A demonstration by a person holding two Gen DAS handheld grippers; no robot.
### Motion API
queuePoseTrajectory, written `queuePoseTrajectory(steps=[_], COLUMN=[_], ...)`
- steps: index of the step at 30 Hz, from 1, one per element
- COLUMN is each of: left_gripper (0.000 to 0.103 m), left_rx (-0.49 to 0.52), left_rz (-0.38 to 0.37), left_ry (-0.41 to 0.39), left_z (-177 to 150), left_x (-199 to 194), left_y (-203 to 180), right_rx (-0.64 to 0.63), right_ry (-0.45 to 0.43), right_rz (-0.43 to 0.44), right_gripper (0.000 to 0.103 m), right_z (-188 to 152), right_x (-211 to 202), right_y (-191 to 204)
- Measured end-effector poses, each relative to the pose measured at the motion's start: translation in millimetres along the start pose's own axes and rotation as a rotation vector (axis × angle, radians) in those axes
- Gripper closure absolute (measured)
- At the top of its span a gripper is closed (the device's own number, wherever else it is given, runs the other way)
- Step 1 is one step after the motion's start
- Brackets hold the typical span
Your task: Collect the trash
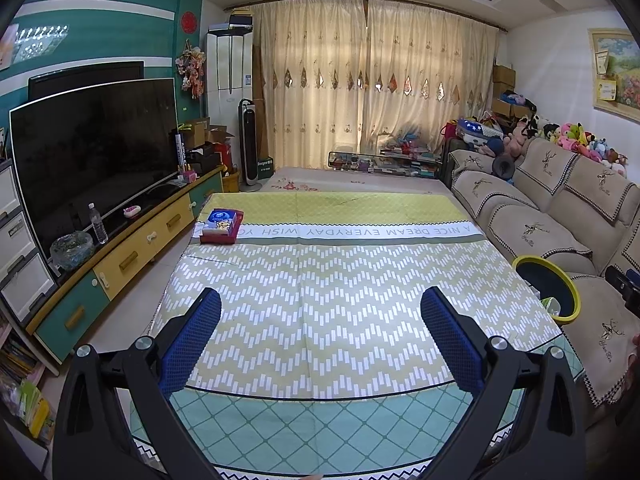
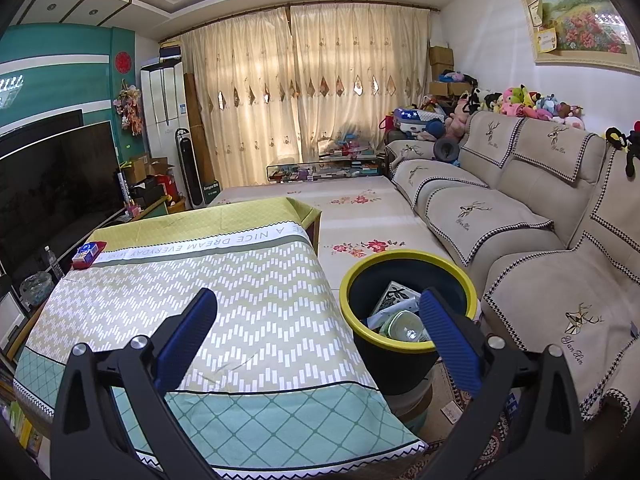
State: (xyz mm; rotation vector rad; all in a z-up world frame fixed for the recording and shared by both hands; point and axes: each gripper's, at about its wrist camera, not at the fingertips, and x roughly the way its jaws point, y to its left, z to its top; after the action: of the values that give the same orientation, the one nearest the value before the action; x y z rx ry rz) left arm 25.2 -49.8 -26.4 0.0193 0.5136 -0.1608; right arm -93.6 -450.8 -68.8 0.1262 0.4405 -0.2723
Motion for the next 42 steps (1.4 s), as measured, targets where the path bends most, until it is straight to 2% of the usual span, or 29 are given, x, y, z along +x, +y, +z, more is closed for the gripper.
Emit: queuePoseTrajectory(steps=[42], left_gripper=[0.005], left_rx=[0.004], left_rz=[-0.027], left_ry=[0.038], left_z=[0.6], left_x=[14.3], left_y=[-2.1], right_rx=[0.003], right_ry=[0.02], right_rz=[-0.001], right_gripper=[0.007], right_z=[-11.4], right_x=[8.1], right_y=[-0.4])
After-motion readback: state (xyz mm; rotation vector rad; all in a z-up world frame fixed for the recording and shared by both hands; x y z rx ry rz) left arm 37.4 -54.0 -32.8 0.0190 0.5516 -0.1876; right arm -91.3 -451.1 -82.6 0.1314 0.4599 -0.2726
